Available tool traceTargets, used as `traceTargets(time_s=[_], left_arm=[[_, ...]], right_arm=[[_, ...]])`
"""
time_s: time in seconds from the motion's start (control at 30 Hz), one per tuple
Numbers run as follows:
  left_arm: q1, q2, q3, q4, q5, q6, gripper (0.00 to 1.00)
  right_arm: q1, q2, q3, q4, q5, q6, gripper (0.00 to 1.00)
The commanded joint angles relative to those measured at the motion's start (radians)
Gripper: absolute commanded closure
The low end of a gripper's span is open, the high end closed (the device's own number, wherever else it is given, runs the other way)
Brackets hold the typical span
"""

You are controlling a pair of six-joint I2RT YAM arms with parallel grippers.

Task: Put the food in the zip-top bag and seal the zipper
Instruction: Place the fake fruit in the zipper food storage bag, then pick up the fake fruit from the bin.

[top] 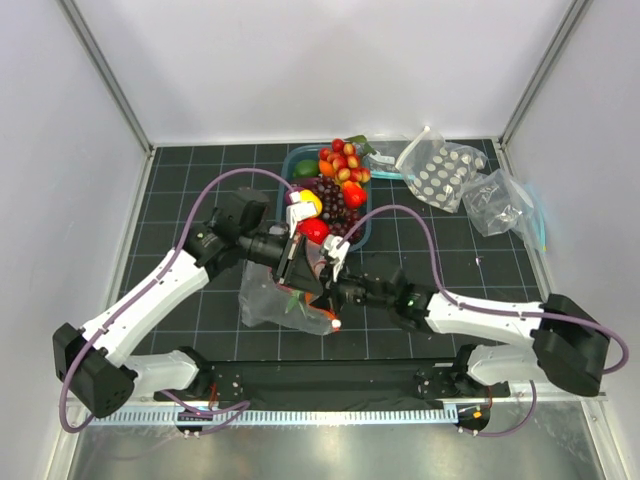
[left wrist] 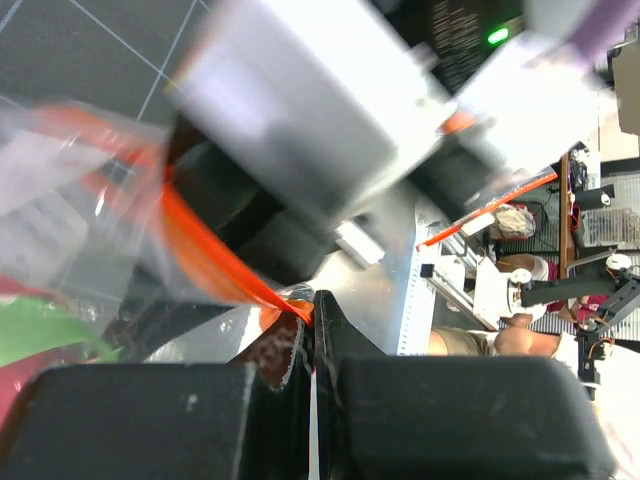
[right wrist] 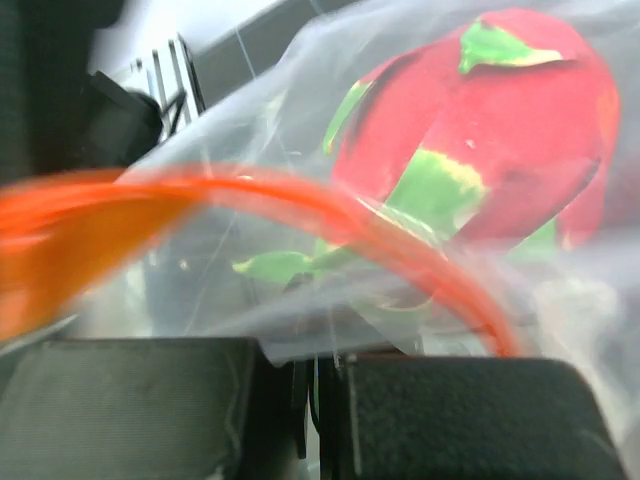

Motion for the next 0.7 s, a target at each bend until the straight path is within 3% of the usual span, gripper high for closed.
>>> traceTargets(time_s=[0.0,0.07,0.1,0.13,0.2,0.47,0.67], left_arm=[[0.001,-0.031,-0.001,0.033,0.052,-0.015,1.00],[0.004,-0.036,-0.001,0.031,0.023,-0.012,1.00],[0.007,-0.039,-0.001,0.031,0.013,-0.007,1.00],[0.016,-0.047,0.001,0.028,0.003,-0.005,1.00],[0.031,-0.050,0.001,0.026,-0.028,-0.005,1.00],[0.131,-0.057,-0.007,0.013,-0.204,-0.012,1.00],[0.146,-0.084,-0.007,-0.007,-0.342,0.005,1.00]], right_arm=[[-0.002,0.065,0.062,0.112,-0.037,-0.008,0.97],[-0.002,0.081,0.073,0.103,-0.035,0.001,0.89],[-0.002,0.084,0.074,0.092,-0.015,0.006,0.62],[-0.002,0.079,0.073,0.086,-0.005,0.007,0.49],[-0.002,0.061,0.053,0.089,0.043,0.014,0.39],[-0.002,-0.112,0.002,0.006,0.193,0.004,0.35],[-0.002,-0.213,0.011,-0.112,0.281,-0.005,0.33]])
